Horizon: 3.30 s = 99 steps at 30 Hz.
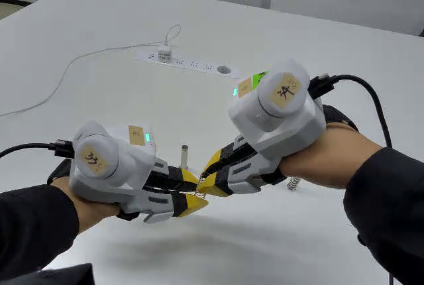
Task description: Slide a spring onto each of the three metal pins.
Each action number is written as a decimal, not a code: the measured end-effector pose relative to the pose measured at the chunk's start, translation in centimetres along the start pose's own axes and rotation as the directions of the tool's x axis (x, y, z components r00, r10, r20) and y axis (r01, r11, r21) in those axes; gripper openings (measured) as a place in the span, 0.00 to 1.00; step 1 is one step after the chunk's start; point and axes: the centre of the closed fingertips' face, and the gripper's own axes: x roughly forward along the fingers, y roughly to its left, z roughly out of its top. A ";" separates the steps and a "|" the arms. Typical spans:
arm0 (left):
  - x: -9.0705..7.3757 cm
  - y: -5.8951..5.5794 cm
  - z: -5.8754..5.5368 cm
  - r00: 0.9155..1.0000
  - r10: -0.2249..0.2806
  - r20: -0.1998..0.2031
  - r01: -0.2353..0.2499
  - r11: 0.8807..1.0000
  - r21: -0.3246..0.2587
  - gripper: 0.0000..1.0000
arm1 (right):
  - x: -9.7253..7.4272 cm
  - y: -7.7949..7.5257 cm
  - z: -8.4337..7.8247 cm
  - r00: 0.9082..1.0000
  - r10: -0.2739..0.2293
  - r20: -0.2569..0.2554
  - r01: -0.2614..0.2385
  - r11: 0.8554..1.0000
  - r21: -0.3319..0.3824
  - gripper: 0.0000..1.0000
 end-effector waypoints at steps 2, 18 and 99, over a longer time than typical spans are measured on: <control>-0.2 0.2 -0.1 1.000 0.007 0.000 -0.007 1.000 -0.007 0.17 | -0.2 -0.1 -0.1 1.000 -0.003 -0.001 0.003 1.000 0.003 0.12; -3.2 2.8 -1.1 0.995 0.103 0.001 -0.102 0.992 -0.079 0.31 | -2.5 -3.2 -1.8 0.997 -0.081 -0.020 0.081 0.995 0.049 0.12; -4.3 3.2 -2.7 0.984 0.180 0.005 -0.176 0.968 -0.178 0.44 | 1.9 -10.4 -8.1 0.973 -0.169 -0.159 0.201 0.956 0.214 0.12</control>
